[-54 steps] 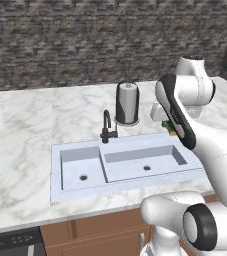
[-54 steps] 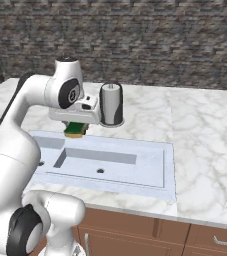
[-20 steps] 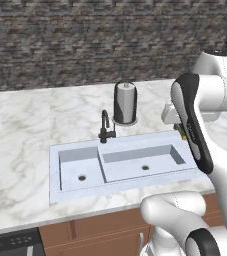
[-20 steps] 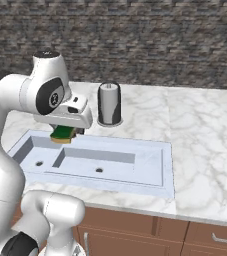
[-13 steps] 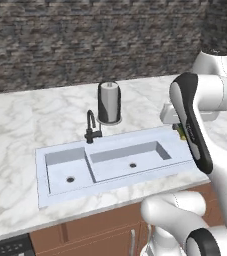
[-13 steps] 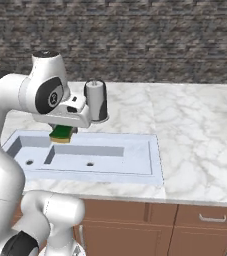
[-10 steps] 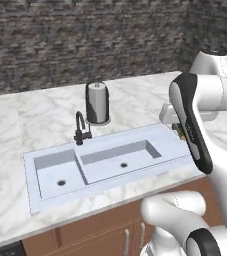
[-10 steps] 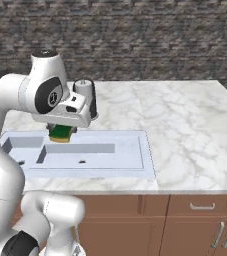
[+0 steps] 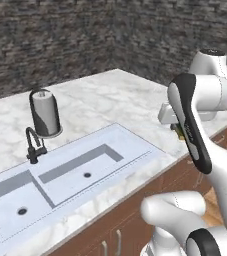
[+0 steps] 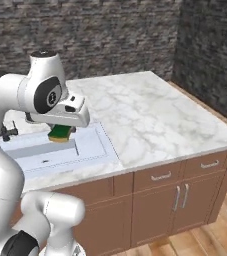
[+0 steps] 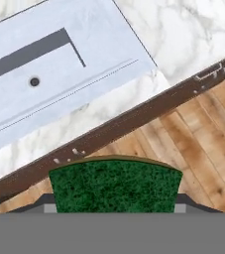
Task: Pick up the bar soap and sponge from the sink, and place them back in the cabinet, and close the cabinet doors.
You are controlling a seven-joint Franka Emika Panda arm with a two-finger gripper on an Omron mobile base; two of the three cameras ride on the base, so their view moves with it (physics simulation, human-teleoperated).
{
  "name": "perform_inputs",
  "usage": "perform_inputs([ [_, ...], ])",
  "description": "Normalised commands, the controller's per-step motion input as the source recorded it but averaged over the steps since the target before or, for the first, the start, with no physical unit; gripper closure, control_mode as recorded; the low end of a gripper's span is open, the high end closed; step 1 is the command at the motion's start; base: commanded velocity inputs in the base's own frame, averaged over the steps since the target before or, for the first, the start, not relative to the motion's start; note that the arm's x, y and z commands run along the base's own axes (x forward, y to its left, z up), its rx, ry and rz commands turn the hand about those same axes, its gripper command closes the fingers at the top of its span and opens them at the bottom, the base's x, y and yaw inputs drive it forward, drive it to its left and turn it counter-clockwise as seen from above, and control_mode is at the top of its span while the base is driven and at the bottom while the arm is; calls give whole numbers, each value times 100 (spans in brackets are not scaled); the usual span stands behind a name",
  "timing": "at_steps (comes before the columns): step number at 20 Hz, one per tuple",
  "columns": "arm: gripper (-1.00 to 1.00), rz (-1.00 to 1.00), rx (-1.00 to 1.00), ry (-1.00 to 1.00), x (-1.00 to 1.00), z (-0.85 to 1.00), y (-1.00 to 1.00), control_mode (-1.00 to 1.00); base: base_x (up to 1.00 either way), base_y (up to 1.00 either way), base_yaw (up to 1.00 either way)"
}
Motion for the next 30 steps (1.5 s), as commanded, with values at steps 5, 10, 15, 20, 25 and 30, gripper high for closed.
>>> perform_inputs([
  [5,100,0,0,0,0,0,0,100,-4,-56,-52],
  [10,100,0,0,0,0,0,0,100,0,-63,-54],
  [15,100,0,0,0,0,0,0,100,0,-60,-53],
  [20,100,0,0,0,0,0,0,100,0,-51,-54],
  [25,100,0,0,0,0,0,0,100,5,-25,-55],
  [30,100,0,0,0,0,0,0,100,34,-1,-42],
])
